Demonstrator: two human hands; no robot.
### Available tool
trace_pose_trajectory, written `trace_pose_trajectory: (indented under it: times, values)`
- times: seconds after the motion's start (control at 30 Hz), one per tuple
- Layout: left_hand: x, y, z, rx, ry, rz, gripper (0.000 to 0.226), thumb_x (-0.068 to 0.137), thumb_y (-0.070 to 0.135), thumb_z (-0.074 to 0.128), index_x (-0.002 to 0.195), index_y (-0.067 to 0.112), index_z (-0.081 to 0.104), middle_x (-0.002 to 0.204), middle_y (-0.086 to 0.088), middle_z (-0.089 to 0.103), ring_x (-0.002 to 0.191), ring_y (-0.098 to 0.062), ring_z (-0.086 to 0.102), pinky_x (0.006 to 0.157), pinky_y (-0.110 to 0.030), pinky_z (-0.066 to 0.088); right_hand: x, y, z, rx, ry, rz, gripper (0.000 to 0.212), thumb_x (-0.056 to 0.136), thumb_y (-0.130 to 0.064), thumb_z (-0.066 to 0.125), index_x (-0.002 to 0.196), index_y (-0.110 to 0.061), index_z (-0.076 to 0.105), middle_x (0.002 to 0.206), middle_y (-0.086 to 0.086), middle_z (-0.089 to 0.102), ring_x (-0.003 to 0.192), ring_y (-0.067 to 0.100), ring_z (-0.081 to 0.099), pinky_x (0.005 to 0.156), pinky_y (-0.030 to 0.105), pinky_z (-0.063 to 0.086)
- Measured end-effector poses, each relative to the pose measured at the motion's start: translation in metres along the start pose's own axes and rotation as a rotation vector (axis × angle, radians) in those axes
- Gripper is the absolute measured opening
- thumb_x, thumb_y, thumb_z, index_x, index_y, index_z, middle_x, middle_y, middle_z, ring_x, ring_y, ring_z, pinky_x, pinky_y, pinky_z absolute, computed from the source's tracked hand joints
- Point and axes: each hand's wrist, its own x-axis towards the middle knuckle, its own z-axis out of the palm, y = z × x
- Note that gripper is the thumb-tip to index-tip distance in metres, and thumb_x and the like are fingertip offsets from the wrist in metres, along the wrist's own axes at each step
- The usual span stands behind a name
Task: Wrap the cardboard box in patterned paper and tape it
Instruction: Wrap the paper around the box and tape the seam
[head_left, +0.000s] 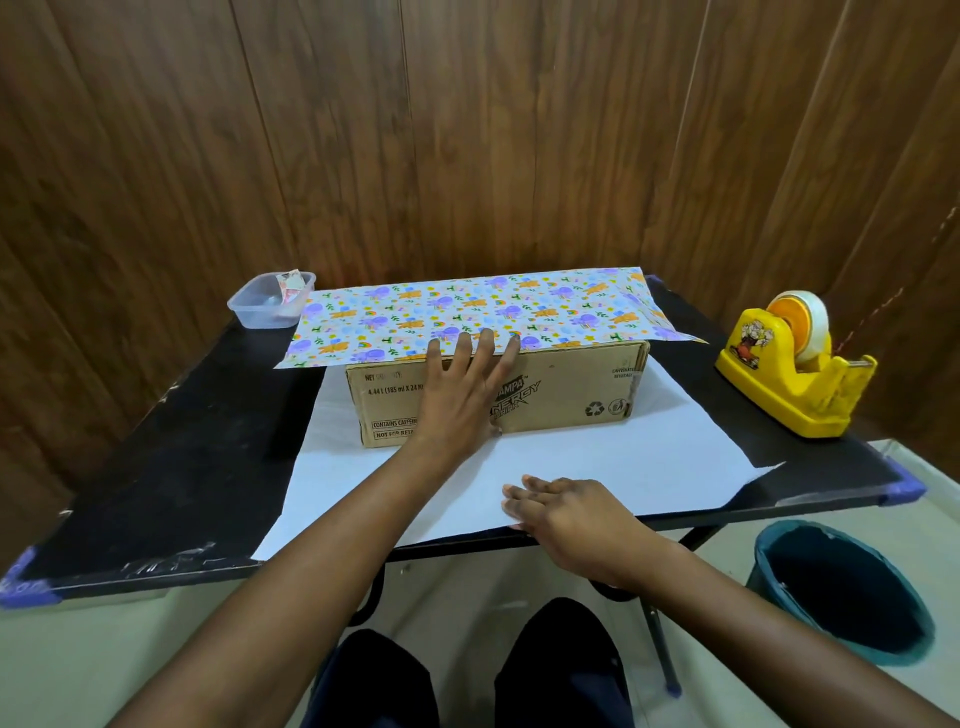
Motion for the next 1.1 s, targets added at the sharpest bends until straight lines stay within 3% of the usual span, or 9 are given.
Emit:
trace_pose_trajectory:
  times: [0.1,0.2,0.63,0.77,0.93,1.1]
  values:
    - [-0.002,-0.001,0.006,0.038,0.079,-0.02,0.123,0.05,0.069,0.073,0.142,0.02,0.007,0.139,-0.005,0.047,0.123,-0.027,0.048,0.099,-0.051,0.038,0.0,-0.001,-0.001,0.003,-0.021,0.002,0.041,0.076,-0.026,0.036,0.08,-0.023,0.077,0.092,-0.008,0.075,0.082,0.011,0.072,0.052,0.021,0.055]
    - [0.0,-0.002,0.011,0.016,0.136,0.002,0.125,0.041,0.071,0.074,0.14,0.02,0.018,0.132,-0.005,0.053,0.116,-0.026,0.054,0.094,-0.05,0.042,0.001,-0.001,-0.001,0.013,-0.014,0.0,0.041,0.076,-0.024,0.036,0.078,-0.021,0.076,0.09,-0.007,0.075,0.082,0.011,0.072,0.052,0.022,0.056]
    - [0.0,-0.008,0.022,0.015,0.212,0.052,0.127,0.038,0.07,0.078,0.14,0.016,0.026,0.127,-0.01,0.056,0.111,-0.031,0.054,0.091,-0.051,0.044,-0.005,-0.006,0.004,0.056,-0.026,0.008,0.037,0.075,-0.022,0.038,0.078,-0.021,0.075,0.093,-0.006,0.075,0.087,0.011,0.071,0.052,0.019,0.055]
    - [-0.001,-0.008,0.022,0.01,0.213,0.044,0.126,0.04,0.069,0.078,0.141,0.014,0.025,0.128,-0.011,0.054,0.113,-0.031,0.052,0.094,-0.051,0.036,-0.006,-0.005,0.003,0.027,-0.026,-0.013,0.037,0.074,-0.022,0.039,0.079,-0.021,0.076,0.093,-0.007,0.075,0.088,0.01,0.071,0.055,0.02,0.056]
    - [-0.001,-0.006,0.022,0.031,0.194,0.027,0.126,0.041,0.071,0.077,0.141,0.013,0.025,0.127,-0.01,0.054,0.114,-0.03,0.051,0.094,-0.05,0.034,-0.006,-0.004,0.002,-0.002,-0.053,-0.032,0.027,0.069,-0.019,0.051,0.08,-0.02,0.076,0.096,-0.006,0.074,0.089,0.011,0.071,0.057,0.02,0.055]
    - [0.0,-0.004,0.017,0.025,0.162,0.016,0.124,0.038,0.072,0.077,0.136,0.015,0.027,0.125,-0.008,0.058,0.112,-0.028,0.056,0.09,-0.05,0.045,-0.009,-0.003,0.002,-0.003,-0.072,-0.029,0.026,0.059,-0.02,0.063,0.082,-0.019,0.077,0.096,-0.003,0.074,0.089,0.013,0.071,0.054,0.021,0.056]
